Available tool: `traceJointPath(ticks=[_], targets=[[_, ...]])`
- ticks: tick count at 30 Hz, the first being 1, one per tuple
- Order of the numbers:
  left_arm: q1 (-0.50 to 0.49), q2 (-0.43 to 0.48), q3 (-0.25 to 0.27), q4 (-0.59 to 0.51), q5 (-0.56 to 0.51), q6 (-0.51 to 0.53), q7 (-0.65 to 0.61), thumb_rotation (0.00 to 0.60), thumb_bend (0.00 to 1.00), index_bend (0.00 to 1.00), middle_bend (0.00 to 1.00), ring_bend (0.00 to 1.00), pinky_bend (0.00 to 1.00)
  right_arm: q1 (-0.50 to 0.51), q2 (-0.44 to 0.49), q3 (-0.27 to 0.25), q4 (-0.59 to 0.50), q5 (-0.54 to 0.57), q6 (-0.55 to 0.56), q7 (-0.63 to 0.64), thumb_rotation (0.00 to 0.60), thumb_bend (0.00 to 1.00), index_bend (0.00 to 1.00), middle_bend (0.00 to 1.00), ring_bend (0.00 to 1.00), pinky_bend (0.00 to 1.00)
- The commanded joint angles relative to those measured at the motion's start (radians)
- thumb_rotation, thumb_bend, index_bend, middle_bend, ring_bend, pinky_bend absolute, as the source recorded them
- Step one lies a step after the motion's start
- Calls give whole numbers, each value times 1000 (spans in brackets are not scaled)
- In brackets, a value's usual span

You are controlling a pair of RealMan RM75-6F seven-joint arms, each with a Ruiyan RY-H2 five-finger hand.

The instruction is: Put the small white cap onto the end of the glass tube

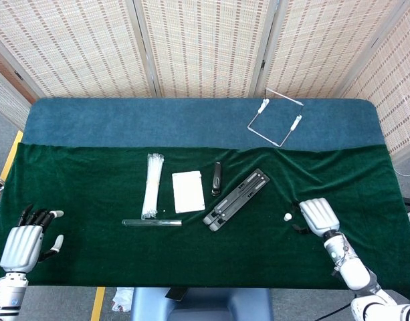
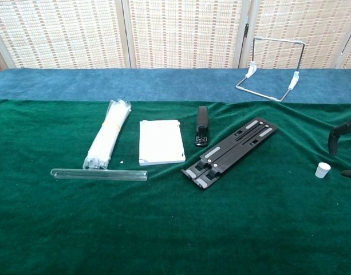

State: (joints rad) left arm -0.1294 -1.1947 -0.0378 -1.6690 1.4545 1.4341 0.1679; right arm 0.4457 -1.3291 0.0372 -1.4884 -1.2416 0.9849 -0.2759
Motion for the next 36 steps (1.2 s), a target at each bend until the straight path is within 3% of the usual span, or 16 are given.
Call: traceJointPath(ticks=[1,17,36], targets=[[2,1,0,1,-3,0,-2,600,434,292,307,220,94,14,-9,6,12,13,-19,-13,525,352,434,959,1000,1000],[1,-3,3,10,-11,-12,-5,600,434,288,307,219,89,56,-27,14,28,105,-97,-62,522,430,436,959,1000,1000],[0,-7,3,23,-19,-21,-15,600,434,285,307,219,84,72,-43,8,35,130,-101,-77,523,434,470,959,1000,1000]])
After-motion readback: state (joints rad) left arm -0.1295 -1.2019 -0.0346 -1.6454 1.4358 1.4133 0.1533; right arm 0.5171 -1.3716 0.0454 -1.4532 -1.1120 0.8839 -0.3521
